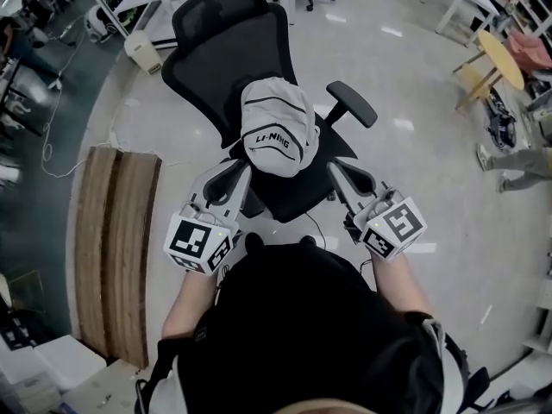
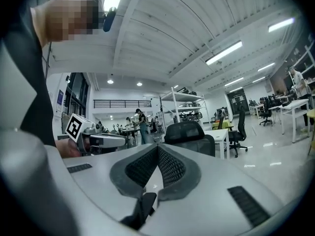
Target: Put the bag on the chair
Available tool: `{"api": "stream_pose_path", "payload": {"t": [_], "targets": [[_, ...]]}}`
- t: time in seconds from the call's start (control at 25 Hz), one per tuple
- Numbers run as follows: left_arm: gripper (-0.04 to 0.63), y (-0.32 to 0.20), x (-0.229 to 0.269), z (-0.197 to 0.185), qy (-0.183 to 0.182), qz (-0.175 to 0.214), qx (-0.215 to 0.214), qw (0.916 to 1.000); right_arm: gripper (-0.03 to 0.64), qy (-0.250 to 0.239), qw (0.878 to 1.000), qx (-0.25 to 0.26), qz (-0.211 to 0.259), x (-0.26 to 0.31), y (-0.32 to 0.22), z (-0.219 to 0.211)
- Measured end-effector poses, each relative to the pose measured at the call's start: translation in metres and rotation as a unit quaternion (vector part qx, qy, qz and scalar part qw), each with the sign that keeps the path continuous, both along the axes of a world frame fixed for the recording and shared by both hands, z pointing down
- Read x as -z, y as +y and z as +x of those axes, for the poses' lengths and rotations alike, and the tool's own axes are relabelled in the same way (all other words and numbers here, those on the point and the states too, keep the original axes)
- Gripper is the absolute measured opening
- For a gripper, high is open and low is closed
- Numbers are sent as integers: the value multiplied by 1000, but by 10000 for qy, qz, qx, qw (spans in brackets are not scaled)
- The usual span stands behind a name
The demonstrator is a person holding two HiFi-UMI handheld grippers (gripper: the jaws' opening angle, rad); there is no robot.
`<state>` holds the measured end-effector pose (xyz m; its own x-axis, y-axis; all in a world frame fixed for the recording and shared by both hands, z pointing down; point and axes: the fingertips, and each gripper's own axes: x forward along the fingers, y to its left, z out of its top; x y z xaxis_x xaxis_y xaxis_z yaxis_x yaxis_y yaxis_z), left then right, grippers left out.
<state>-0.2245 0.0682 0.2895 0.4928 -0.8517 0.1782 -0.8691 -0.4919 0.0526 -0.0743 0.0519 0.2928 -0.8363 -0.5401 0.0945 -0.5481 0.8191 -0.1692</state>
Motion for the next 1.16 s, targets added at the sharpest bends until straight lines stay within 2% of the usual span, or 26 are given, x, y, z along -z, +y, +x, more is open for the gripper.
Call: {"api": "stream_pose_path", "payload": {"t": [0.28,1.16], "targets": [[46,-13,15,-29,-157,246,70,9996,28,-110,9998,120,150,16,2,-37],[37,-27,8,-53,-113,234,96,9996,28,16,10000,-66,67,4,-13,-42]]}}
